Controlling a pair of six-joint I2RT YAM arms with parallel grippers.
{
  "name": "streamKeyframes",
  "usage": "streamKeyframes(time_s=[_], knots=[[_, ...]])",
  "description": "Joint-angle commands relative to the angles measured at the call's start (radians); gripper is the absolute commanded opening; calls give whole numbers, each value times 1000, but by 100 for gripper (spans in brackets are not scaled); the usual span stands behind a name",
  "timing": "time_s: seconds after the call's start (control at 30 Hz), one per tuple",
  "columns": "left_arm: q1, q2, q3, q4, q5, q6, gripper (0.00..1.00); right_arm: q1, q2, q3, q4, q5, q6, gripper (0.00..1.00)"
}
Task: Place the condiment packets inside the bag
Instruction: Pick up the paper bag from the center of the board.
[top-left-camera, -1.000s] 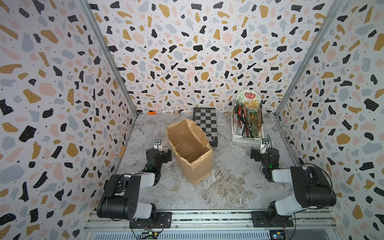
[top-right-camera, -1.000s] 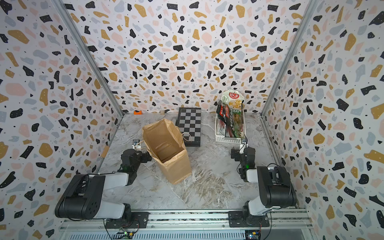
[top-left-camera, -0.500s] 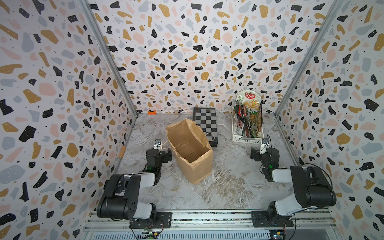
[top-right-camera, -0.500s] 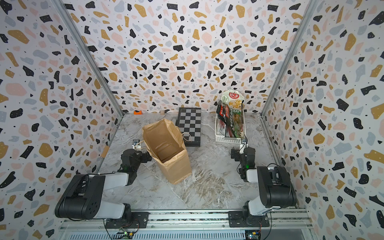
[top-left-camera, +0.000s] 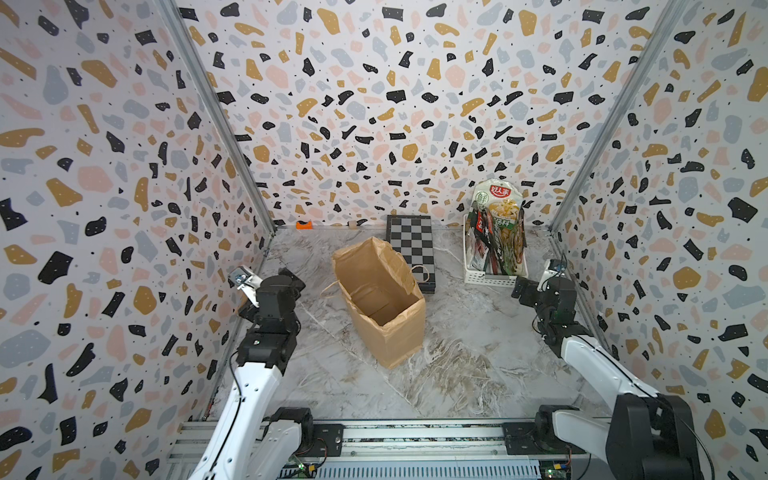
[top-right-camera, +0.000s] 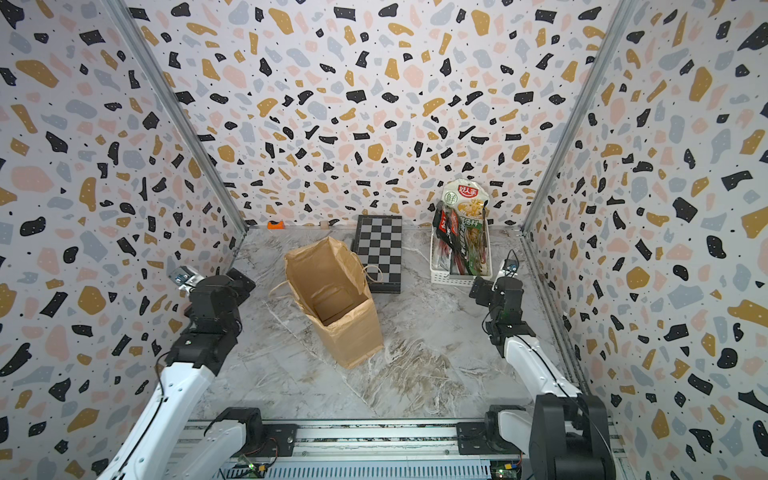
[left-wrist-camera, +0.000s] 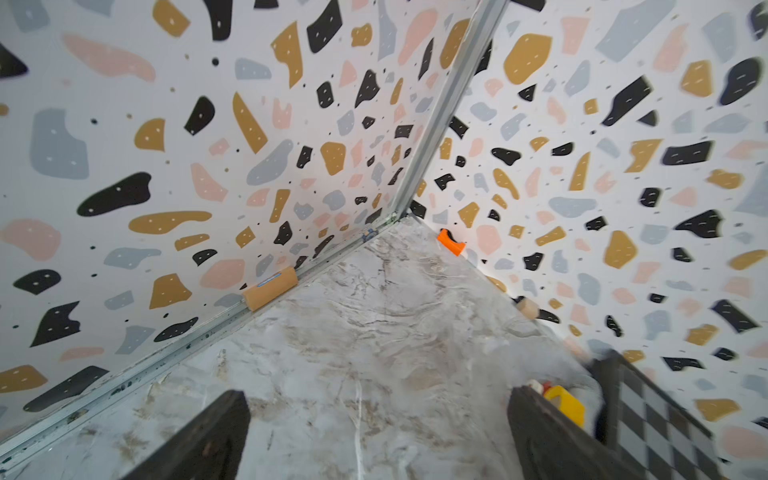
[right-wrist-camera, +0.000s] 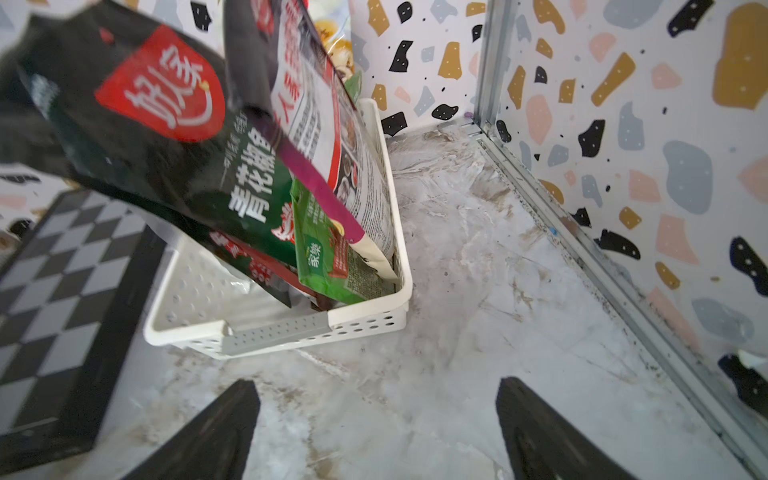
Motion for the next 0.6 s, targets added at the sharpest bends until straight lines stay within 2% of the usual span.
streamKeyframes(time_s=[0.0,0.1,0.2,0.3,0.57], knots=[[0,61,267,-406,265,9,100,3,-34,89,-376,-104,159,91],[-4,127,482,-567,558,77,100,5,-22,162,-522,-199,135,89],[-25,114,493,-595,707,75,98,15,0,209,-618,-261,102,85],[-51,134,519,-642,717,81,89,37,16,232,-674,-288,69,84],[-233,299,575,-715,672,94,86,90,64,288,-751,-290,11,83]])
